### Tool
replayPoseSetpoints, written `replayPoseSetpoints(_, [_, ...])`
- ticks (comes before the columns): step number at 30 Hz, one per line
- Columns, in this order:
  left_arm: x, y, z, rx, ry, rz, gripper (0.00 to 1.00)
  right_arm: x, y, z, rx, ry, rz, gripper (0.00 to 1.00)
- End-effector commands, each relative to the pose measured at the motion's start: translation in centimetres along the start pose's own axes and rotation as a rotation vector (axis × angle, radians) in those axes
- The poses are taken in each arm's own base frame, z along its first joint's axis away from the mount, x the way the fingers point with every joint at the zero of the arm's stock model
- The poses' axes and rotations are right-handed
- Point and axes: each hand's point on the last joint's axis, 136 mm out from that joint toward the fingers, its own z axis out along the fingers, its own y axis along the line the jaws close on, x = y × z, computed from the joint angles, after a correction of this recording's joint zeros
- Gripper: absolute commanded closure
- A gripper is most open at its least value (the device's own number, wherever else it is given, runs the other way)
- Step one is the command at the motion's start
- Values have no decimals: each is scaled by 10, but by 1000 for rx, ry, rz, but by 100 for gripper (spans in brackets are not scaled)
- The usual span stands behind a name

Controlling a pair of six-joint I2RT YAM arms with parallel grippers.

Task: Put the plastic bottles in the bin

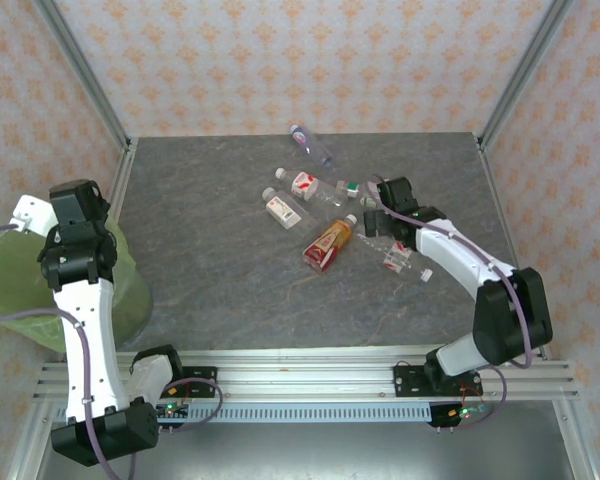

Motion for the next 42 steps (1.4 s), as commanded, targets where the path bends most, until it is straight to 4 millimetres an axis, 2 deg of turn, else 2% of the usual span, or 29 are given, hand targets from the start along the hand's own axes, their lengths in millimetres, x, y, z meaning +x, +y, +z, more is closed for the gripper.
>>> replayPoseSetpoints(1, [-7,-24,-12,139,18,11,0,31,-7,-3,-71,172,-76,1])
replayPoseSetpoints(6, [-1,-56,-26,298,70,31,0,59,-16,-4,-172,287,-95,1])
replayPoseSetpoints(12, [7,-96,-45,382,43,119,0,86,-16,-1,-227,323,-219,1])
replayPoseSetpoints(14, [14,-110,-45,419,60,135,0,89,-18,0,-224,328,-225,1])
replayPoseSetpoints(18, [26,-129,-45,461,82,159,0,85,-7,-4,-291,295,-219,1])
replayPoseSetpoints(22, [33,-132,-41,455,93,171,0,87,8,-6,-375,265,-208,1])
replayPoseSetpoints(31, [40,-128,-32,417,103,192,0,111,-10,9,-256,384,-201,1])
replayPoseSetpoints(35, [43,-131,-28,410,110,195,0,119,-10,15,-177,379,-185,1])
replayPoseSetpoints(38, [46,-135,-24,410,120,195,0,122,-3,18,-184,364,-151,0])
replayPoseSetpoints(42, [46,-140,-20,398,127,206,0,122,1,19,-169,347,-173,5])
